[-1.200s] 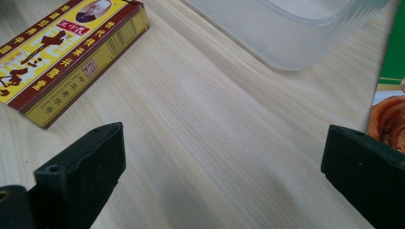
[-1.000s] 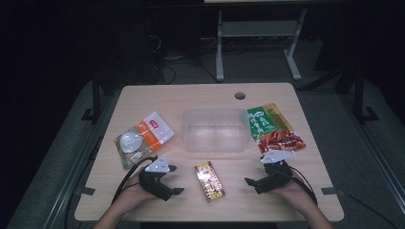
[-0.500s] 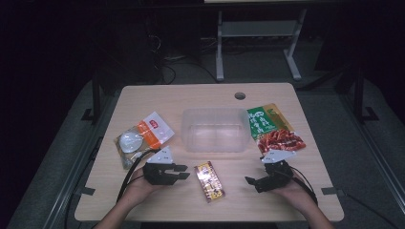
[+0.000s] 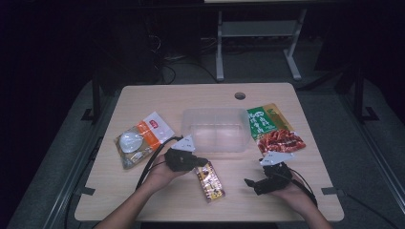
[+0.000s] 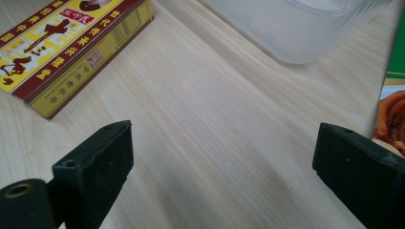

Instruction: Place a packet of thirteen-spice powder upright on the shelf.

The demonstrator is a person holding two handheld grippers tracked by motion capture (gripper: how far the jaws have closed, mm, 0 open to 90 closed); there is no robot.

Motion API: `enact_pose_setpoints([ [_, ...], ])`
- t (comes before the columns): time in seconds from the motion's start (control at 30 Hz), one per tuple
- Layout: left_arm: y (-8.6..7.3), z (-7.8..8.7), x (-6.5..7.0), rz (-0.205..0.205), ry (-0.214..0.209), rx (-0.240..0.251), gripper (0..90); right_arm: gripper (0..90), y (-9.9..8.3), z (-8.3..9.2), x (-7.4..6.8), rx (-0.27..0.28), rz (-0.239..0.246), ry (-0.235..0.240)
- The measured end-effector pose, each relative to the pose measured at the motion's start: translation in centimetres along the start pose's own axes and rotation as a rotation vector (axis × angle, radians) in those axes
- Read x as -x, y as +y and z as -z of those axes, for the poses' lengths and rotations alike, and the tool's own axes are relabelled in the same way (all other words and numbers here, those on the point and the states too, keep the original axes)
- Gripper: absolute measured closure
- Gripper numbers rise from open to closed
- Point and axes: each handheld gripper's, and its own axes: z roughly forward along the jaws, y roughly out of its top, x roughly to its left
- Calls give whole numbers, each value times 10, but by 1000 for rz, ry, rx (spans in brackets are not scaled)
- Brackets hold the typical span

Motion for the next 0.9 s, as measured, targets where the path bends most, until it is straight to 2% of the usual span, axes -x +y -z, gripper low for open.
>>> enact_pose_setpoints([
  [0.27, 13, -23, -4, -12, -15, -13, 898, 62, 1, -1, 0, -2, 1, 0],
  [0.53, 14, -42, -11, -6, -8, -49, 899, 62, 1, -2, 0, -4, 4, 7],
  [0.73, 9, -45, -13, -7, 18, -101, 899, 62, 1, -3, 1, -3, 10, 12],
  [0.9, 3, -38, -14, 6, 25, -106, 899, 62, 1, -2, 0, -1, 8, 12],
])
